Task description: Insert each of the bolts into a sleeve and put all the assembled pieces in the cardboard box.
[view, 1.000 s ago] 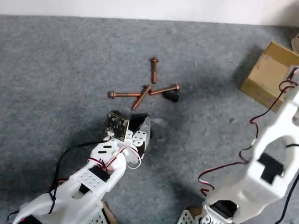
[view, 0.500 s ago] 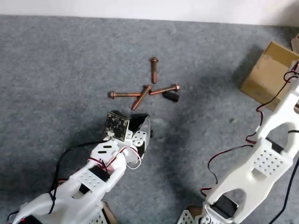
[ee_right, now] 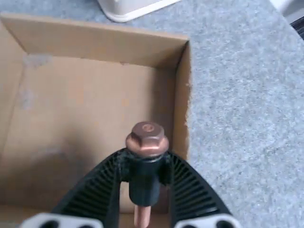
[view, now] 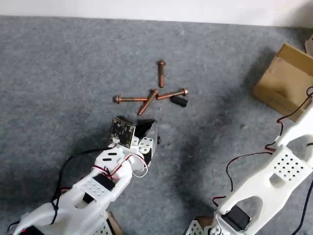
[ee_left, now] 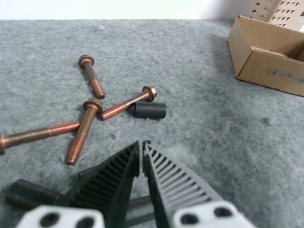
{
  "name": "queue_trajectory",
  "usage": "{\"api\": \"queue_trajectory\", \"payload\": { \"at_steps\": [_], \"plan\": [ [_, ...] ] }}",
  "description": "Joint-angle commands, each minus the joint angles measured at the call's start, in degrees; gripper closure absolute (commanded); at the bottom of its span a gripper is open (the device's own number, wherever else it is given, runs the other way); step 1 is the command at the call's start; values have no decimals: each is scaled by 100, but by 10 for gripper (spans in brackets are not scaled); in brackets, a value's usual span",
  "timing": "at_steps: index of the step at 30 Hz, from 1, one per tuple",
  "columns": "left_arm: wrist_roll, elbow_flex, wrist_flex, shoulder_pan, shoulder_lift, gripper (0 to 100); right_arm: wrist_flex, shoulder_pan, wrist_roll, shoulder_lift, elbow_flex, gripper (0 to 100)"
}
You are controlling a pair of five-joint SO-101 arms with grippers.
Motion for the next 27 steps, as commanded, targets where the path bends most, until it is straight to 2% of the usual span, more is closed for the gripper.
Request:
{"api": "queue_trajectory", "payload": {
  "at_steps": [1,16,22,27],
  "plan": [
    [-35,-233,70,-13,-66,959,-286,136,-18,-84,-330,994],
    [-35,-224,70,-4,-66,959,-295,171,-79,919,-330,994],
    [-35,-224,70,-4,-66,959,-242,251,-431,1393,-312,994],
    [-35,-224,70,-4,-66,959,171,268,-431,1587,-330,994]
  ]
}}
